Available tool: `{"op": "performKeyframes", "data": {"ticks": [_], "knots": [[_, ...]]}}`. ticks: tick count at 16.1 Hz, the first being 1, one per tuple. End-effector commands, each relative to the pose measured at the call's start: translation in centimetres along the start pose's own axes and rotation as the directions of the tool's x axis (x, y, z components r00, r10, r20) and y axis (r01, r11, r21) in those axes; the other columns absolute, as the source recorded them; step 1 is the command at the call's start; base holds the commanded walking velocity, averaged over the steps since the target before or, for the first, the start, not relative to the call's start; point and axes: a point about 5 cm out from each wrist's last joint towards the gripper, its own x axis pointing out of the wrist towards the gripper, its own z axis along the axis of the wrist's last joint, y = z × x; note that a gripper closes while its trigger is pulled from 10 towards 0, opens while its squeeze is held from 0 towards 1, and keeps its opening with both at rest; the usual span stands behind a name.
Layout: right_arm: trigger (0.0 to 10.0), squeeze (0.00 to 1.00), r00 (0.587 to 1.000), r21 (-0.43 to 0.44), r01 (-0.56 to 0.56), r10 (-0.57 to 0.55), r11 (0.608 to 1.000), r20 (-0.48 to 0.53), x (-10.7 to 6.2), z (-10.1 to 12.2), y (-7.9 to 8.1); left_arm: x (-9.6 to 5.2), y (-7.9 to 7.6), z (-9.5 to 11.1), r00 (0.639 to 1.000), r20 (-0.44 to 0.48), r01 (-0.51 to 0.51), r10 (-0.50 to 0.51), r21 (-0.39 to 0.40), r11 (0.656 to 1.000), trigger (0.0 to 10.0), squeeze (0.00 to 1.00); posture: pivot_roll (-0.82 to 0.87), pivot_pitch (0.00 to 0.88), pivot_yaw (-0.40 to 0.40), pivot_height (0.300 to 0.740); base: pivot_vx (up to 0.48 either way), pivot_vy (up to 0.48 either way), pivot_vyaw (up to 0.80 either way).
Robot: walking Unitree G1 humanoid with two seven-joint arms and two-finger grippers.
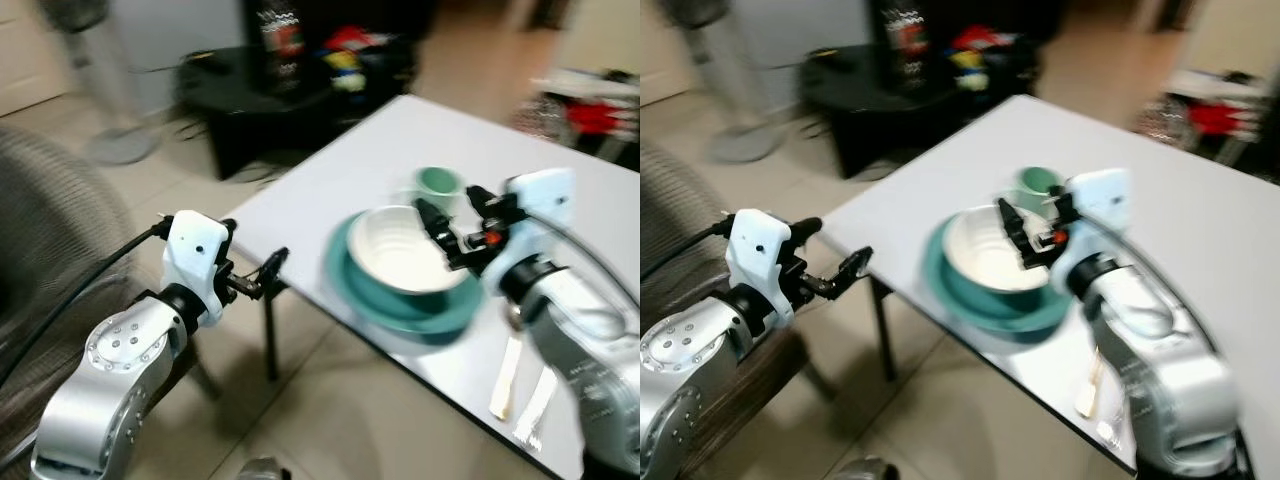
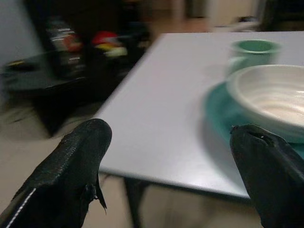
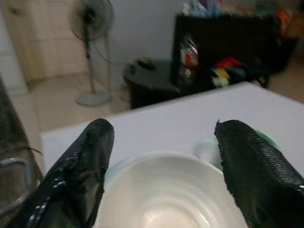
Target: Setting the table
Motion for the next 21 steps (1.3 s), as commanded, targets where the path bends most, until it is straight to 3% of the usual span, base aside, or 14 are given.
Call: {"op": "performKeyframes", "data": {"ticks": [1, 4, 6, 8, 10, 14, 21], "knots": [[10.0, 1.0, 0.999, -0.014, 0.033, -0.033, 0.999, 0.037, -0.3, 0.1, 0.0, 0.0, -0.1, 0.1, 0.999, 0.012, -0.032, 0.032, 0.013, 0.999, 10.0, 0.0, 0.12, 0.0, 0.043, 0.74, 0.0, 0.0, 0.8], [10.0, 1.0, 0.981, -0.039, 0.155, -0.149, 0.987, 0.121, -0.7, -0.1, -0.4, 0.3, 0.1, 0.7, 0.992, 0.059, -0.115, 0.115, -0.002, 0.993, 10.0, 0.0, 0.11, 0.0, 0.05, 0.74, 0.0, 0.0, 0.8], [10.0, 1.0, 0.989, -0.018, 0.123, -0.121, 0.992, 0.084, -0.7, -0.9, 0.0, 0.4, 0.1, 0.4, 0.993, 0.039, -0.115, 0.114, 0.028, 0.993, 10.0, 0.0, 0.11, 0.0, 0.057, 0.74, 0.0, 0.0, 0.8], [10.0, 1.0, 0.996, -0.009, 0.067, -0.066, 0.998, 0.065, -0.6, -1.4, 1.1, 0.3, 0.1, 0.2, 0.993, 0.036, -0.112, 0.112, -0.011, 0.994, 10.0, 0.0, 0.08, 0.0, 0.083, 0.74, 0.0, 0.0, 0.8], [10.0, 1.0, 0.997, -0.015, 0.04, -0.039, 0.999, 0.064, -0.8, -1.7, 1.7, 0.7, -0.1, 0.3, 0.994, 0.043, -0.101, 0.101, 0.001, 0.995, 10.0, 0.0, 0.08, 0.0, 0.084, 0.74, 0.0, 0.0, 0.8], [10.0, 1.0, 0.999, -0.048, 0.007, -0.005, 0.999, 0.042, -0.8, -1.8, 1.8, 0.6, 0.2, 0.4, 0.99, 0.05, -0.128, 0.129, -0.009, 0.992, 10.0, 0.0, 0.1, 0.0, 0.059, 0.74, 0.0, 0.0, 0.8], [10.0, 1.0, 0.998, 0.036, -0.016, 0.014, 0.999, 0.054, -0.5, -2.0, 2.2, 0.2, 0.2, 0.0, 0.987, 0.029, -0.159, 0.159, -0.01, 0.987, 10.0, 0.0, 0.11, 0.0, 0.047, 0.74, 0.0, 0.0, 0.8]]}}
